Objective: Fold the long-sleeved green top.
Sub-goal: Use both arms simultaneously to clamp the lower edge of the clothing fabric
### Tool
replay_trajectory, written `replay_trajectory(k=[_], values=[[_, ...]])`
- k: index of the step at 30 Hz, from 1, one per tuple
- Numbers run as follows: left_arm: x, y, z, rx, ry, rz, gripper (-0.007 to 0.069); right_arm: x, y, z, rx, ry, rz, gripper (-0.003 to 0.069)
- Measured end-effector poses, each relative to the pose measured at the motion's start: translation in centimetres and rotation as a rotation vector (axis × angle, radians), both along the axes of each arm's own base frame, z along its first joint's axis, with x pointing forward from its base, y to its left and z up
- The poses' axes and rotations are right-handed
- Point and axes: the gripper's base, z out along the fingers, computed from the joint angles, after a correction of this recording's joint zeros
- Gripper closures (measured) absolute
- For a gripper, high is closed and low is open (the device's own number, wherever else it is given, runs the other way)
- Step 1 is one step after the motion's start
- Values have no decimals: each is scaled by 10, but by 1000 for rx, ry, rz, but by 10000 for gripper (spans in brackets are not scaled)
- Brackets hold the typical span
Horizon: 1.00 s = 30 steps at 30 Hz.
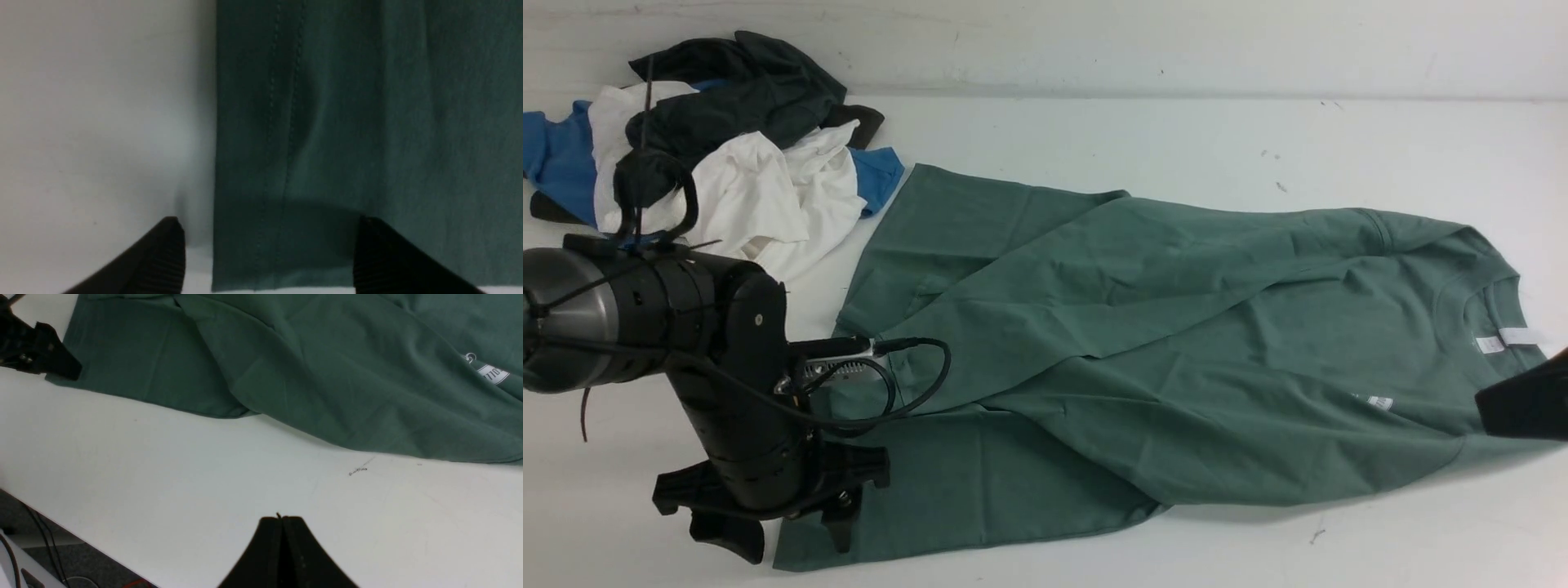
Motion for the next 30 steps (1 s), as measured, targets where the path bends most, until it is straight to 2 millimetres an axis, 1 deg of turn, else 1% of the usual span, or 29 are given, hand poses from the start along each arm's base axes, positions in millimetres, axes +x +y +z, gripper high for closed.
replay_trajectory(k=[3,6,9,12,13,14,16,18,20,21,22,23,24,25,26,27,28,30], values=[[1,-1,-3,0,9,2,120,0,0,0,-1,-1,1,673],[1,-3,-4,-4,2,-13,175,0,0,0,-1,-1,2,673],[0,-11,-4,0,-14,-53,326,0,0,0,-1,-1,2,673],[-2,-18,-3,17,-30,-106,508,0,0,0,-1,-1,2,673],[-2,-19,-3,24,-33,-120,557,0,0,0,-2,-2,3,673],[-3,-19,-3,34,-32,-134,586,0,0,0,-4,-2,3,673],[-5,-17,-2,57,-17,-169,609,0,-1,-1,-19,-2,2,673],[-7,-14,-1,82,2,-197,613,0,-2,-1,-32,-2,2,673],[-15,-6,13,146,32,-253,616,0,-6,-3,-79,-2,1,673],[-15,-5,13,147,37,-253,616,0,-6,-3,-87,-2,0,673],[-19,-2,25,162,13,-270,616,0,-8,-4,-116,-2,1,673],[-19,-2,28,163,5,-273,616,1,-9,-5,-119,-1,1,673],[-22,0,37,164,-21,-282,616,2,-10,-7,-138,6,3,673],[-24,1,45,161,-43,-287,616,4,-8,-9,-156,14,22,673],[-25,1,47,159,-49,-288,616,4,-8,-9,-158,15,26,673],[-28,3,55,159,-71,-292,616,10,0,-16,-192,37,92,671],[-28,3,55,160,-71,-292,616,10,0,-17,-199,40,100,671],[-31,5,61,161,-80,-293,616,16,11,-27,-239,74,172,669]])
